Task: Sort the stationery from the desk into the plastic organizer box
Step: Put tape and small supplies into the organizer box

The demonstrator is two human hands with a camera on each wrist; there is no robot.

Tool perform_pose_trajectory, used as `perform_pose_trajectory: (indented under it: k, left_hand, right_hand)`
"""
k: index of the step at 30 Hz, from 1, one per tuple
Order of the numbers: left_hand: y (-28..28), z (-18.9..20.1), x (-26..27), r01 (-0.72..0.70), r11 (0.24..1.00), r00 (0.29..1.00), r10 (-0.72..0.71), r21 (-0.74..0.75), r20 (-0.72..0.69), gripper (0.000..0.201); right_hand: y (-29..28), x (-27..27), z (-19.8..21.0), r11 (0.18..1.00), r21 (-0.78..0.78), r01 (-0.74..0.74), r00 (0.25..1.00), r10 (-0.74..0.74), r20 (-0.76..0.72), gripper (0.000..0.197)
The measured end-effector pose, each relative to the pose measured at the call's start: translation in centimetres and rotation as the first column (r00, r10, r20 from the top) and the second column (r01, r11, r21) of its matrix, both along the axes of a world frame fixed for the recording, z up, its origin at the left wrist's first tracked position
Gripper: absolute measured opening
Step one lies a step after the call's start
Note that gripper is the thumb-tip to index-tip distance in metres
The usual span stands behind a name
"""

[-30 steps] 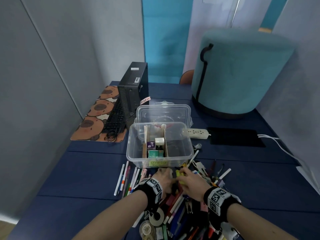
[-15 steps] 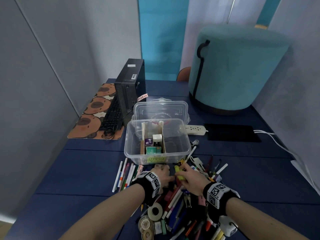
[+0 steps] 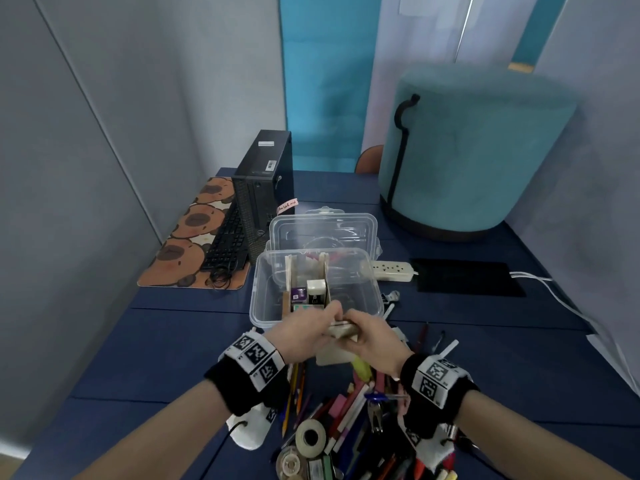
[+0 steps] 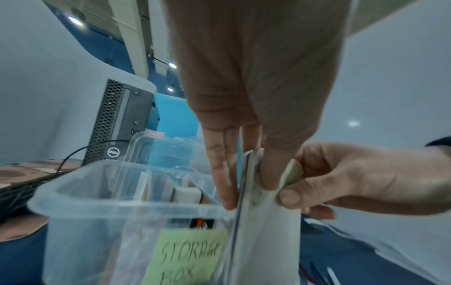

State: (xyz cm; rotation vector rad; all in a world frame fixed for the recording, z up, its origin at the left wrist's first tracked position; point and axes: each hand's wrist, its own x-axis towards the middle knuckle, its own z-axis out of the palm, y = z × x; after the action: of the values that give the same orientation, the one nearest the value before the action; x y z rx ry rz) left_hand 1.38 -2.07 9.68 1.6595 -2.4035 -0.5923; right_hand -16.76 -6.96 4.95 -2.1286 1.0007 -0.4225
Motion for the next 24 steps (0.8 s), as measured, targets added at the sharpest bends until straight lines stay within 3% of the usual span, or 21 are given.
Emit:
perform_pose_trajectory:
  k: [2,5,7,9,11,13,17,21,24]
  left_hand:
    - [-1.2,0.7,1.0,-0.100,0.994,0.984,0.093,-0.039,-0.150,0.025]
    - [-3.4,0.5,3.4,-0.351,0.934,0.852,0.290,-0.064,-0.436,0.005]
    - [-4.8,-0.7,5.3,-0.400,0.905,0.882,0.338,-0.144,-0.327,0.007]
    - [-5.7,-2.4,6.4,-0.294,0.946,0.956,0.292,-0.138,-0.034,0.015]
    - [-6.2,-3.9,6.6,-0.194,0.980,0.950,0.197,-0.040,0.242,0.034]
    - [-6.7,-5.0,6.6,-0.146,0.989,0.912,0.133,0.003,0.387,0.051]
    - [-7.2,-6.4,7.0,-0.107,0.993,0.890,0.117,-0.048,0.441,0.063]
    - [-7.0,-7.0,7.2,-0.091,0.994,0.917,0.109,-0.063,0.383,0.084]
    - [-6.7,-6.7,7.1,-0.117,0.993,0.939,0.101,0.030,0.330,0.103]
  right_hand:
    - [-1.3,0.6,2.0,0.999,-0.026,-0.043,0.998,0.042,-0.039,0.027]
    - [-4.3,1.0,4.9,0.999,-0.035,-0.002,0.999,0.001,-0.033,0.027]
    - [-6.7,1.4,6.4,0.992,-0.080,0.095,0.995,-0.092,0.042,0.023]
    - [-9.0,2.7,7.1,0.980,-0.129,0.151,0.988,-0.146,0.050,0.018]
    - [-11.0,4.6,7.0,0.981,-0.149,0.128,0.990,-0.136,-0.043,0.019]
    - [-12.5,6.6,6.0,0.977,-0.203,0.063,0.983,-0.096,-0.154,0.021]
    - [-13.8,10.0,3.7,0.964,-0.252,-0.088,0.938,-0.005,-0.345,0.023]
    - [-14.9,11.9,1.0,0.920,-0.263,-0.290,0.739,0.041,-0.672,0.024]
    - [-15.8,12.5,-0.3,0.931,-0.157,-0.331,0.657,0.108,-0.746,0.029]
